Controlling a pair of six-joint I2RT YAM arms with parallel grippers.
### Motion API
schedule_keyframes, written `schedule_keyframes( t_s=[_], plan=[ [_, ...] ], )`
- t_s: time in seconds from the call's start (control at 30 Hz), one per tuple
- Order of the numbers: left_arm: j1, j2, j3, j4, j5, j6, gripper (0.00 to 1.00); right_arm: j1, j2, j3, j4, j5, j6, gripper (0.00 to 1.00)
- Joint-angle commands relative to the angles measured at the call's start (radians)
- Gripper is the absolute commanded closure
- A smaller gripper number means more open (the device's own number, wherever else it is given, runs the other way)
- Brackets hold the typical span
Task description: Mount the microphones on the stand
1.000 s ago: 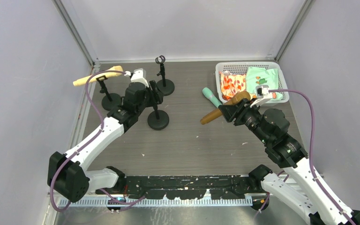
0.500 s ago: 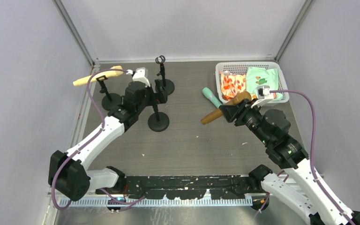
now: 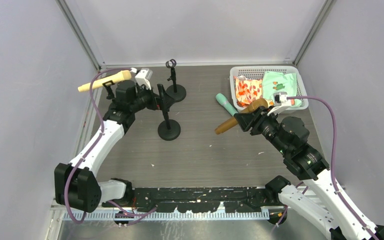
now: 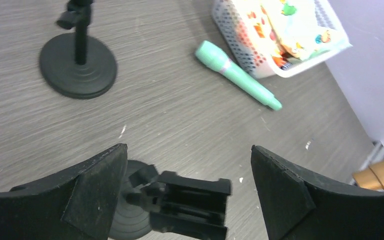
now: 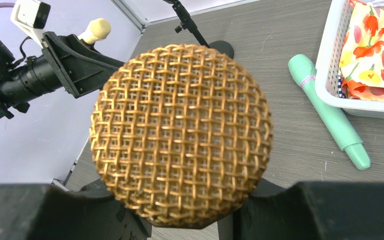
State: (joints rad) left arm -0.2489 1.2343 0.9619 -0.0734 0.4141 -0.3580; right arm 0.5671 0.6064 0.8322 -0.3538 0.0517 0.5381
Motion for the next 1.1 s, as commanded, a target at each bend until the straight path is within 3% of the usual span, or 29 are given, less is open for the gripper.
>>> schedule_keyframes(
  t_s=[0.0, 0.2, 0.53, 0.93, 1.07],
  plan=[
    [0.005, -0.004, 0.005, 0.12, 0.182, 0.042, 0.06, -0.001, -0.011, 0.016, 0.029, 0.014, -0.013, 0.99],
    [0.005, -0.009, -0.032, 0.157, 0.217, 0.04, 0.12, -0.001, -0.009, 0.018, 0.03, 0.01, -0.012, 0.99],
    [0.005, -0.038, -0.115, 0.184, 0.142, 0.037, 0.16, -0.003, -0.01, 0.018, 0.03, 0.005, -0.009, 0.99],
    [0.005, -0.068, -0.133, 0.226, 0.096, 0.009, 0.5, -0.002, -0.011, 0.015, 0.03, 0.003, -0.007, 0.99],
    [-0.006, -0.079, -0.159, 0.304, 0.064, -0.086, 0.74, -0.001, -0.011, 0.006, 0.037, 0.008, -0.005, 0.99]
  ],
)
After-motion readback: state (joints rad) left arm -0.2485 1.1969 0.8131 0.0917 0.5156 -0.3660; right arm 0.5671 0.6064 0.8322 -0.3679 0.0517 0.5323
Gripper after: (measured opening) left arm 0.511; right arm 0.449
